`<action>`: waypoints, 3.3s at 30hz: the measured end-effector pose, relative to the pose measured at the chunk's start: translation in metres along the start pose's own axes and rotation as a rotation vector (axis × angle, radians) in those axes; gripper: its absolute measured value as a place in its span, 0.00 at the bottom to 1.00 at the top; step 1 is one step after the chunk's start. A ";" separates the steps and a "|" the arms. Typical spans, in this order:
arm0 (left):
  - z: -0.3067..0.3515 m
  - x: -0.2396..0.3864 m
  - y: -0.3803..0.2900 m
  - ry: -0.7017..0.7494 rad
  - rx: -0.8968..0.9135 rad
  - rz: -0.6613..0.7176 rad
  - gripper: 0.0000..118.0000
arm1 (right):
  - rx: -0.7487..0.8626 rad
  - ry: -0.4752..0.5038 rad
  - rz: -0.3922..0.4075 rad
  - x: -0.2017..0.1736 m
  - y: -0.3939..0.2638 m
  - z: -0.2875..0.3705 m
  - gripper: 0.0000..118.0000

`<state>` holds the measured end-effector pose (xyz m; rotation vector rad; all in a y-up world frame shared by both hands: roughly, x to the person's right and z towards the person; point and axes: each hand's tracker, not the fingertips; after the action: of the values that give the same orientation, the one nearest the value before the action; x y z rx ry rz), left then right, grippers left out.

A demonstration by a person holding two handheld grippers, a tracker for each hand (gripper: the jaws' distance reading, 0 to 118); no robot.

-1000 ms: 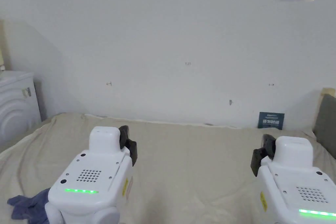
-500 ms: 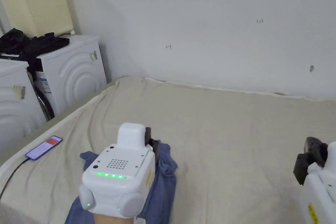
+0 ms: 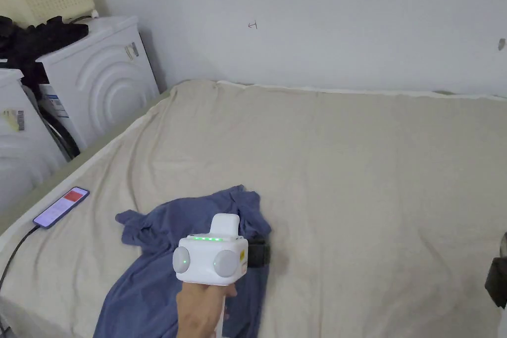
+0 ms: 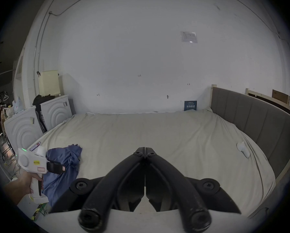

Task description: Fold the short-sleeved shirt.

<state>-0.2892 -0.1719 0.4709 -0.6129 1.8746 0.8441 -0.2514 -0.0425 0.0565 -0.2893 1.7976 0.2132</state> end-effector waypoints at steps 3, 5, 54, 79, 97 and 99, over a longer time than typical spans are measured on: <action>-0.036 -0.008 -0.019 0.007 -0.044 -0.058 0.99 | -0.005 -0.001 0.007 0.003 -0.005 -0.004 0.00; -0.040 -0.010 -0.026 0.000 -0.061 -0.057 0.99 | -0.012 -0.002 0.016 0.003 -0.007 -0.010 0.00; 0.149 0.459 -0.168 -0.875 0.076 -0.630 0.00 | 0.224 -0.221 0.007 0.104 0.058 0.113 0.00; 0.304 0.089 -0.029 -0.143 0.889 0.009 0.08 | 0.233 -0.126 0.043 0.040 0.068 0.124 0.00; 0.277 0.075 -0.062 -0.252 0.734 -0.103 0.02 | 0.161 -0.058 0.072 0.005 0.054 0.123 0.00; 0.250 0.071 -0.062 -0.254 0.660 -0.104 0.48 | 0.125 -0.048 0.066 0.007 0.050 0.115 0.00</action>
<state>-0.1344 -0.0227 0.3118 -0.1750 1.7288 0.1888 -0.1623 0.0390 0.0213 -0.1352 1.7662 0.1529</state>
